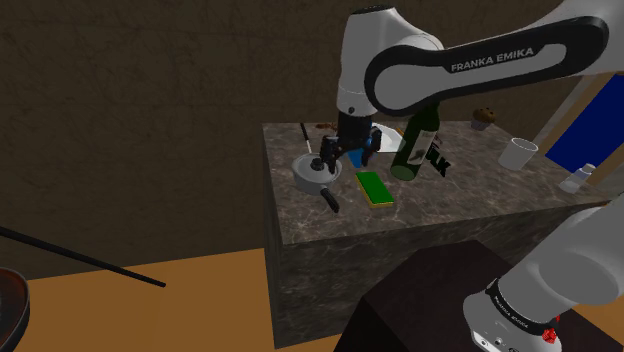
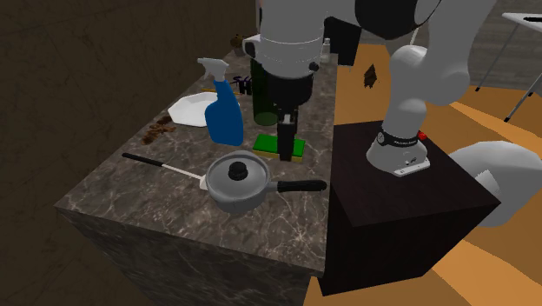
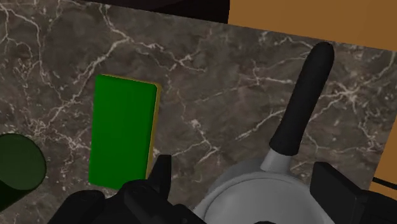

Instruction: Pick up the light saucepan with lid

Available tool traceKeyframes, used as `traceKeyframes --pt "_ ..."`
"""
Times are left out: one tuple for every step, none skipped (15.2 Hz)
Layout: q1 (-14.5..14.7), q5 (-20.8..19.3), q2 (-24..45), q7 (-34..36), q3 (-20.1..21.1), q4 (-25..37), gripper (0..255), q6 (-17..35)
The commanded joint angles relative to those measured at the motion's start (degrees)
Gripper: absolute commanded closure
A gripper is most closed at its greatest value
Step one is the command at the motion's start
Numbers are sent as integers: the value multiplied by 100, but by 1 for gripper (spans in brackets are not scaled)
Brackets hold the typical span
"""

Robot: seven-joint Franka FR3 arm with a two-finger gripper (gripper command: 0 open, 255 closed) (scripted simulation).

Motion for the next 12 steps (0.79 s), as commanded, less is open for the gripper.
traceKeyframes --pt "-4 -228 534 542 162 341 0 6" --pt "16 -360 819 807 223 528 0 1" --pt "52 -496 1107 1067 266 725 0 -13" --pt "100 -633 1398 1320 295 932 0 -37" --pt "116 -638 1411 1330 281 942 0 -39" --pt "123 -657 1441 1346 277 895 0 33" --pt "128 -676 1472 1363 273 850 0 104" --pt "132 -697 1504 1380 270 806 0 174" --pt "135 -719 1538 1398 268 763 0 245" --pt "139 -742 1573 1416 265 722 0 315" --pt "143 -765 1609 1435 262 682 0 385" --pt "150 -805 1668 1467 257 622 0 494"
